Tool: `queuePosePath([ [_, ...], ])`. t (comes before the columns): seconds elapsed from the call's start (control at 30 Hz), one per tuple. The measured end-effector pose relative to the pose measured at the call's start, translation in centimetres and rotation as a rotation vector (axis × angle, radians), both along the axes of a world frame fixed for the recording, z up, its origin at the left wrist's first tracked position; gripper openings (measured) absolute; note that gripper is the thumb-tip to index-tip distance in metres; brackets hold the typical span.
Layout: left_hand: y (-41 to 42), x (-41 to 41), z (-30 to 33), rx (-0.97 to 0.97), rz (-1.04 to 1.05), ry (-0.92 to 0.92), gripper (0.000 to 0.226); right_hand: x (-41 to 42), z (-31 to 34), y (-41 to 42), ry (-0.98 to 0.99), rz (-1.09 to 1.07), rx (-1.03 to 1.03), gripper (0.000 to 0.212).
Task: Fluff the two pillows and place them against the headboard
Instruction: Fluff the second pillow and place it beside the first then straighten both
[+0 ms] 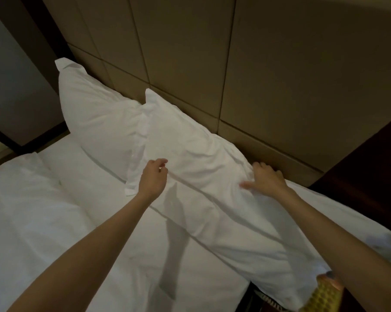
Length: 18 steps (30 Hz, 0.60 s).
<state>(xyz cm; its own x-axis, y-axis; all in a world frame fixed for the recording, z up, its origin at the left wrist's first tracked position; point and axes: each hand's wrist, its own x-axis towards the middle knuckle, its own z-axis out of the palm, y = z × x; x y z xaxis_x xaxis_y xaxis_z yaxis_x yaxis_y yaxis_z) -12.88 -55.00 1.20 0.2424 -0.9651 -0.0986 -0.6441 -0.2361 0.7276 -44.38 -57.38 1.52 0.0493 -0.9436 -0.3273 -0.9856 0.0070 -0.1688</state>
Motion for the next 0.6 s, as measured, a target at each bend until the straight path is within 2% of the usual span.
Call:
queuePosePath([
  [0.07,-1.1,-0.3,0.6,-0.057,-0.123,-0.219,0.04,-1.3,-0.4,0.7,0.016,0.001,0.052,0.066],
  [0.2,-5.3,-2.0,2.8,-0.215,-0.478,-0.78,0.058,-1.8,0.5,1.0,-0.168,0.002,-0.064,0.028],
  [0.3,-8.6,-3.1,4.0,-0.159,-0.693,-1.109,0.068,-1.7,2.0,0.6,-0.349,0.016,-0.161,0.018],
  [0.37,-9.4,-3.8,4.2,-0.072,-0.691,-1.211,0.057,-1.7,3.2,0.4,-0.393,0.043,-0.159,0.018],
  [0.47,-10.0,-4.0,4.8,-0.059,-0.707,-1.343,0.028,-1.5,5.5,-0.4,-0.345,0.048,-0.242,0.034],
  [0.6,-12.5,-2.1,7.7,-0.172,-0.576,-1.379,0.021,-1.2,7.0,-1.2,-0.356,0.0,-0.453,0.033],
])
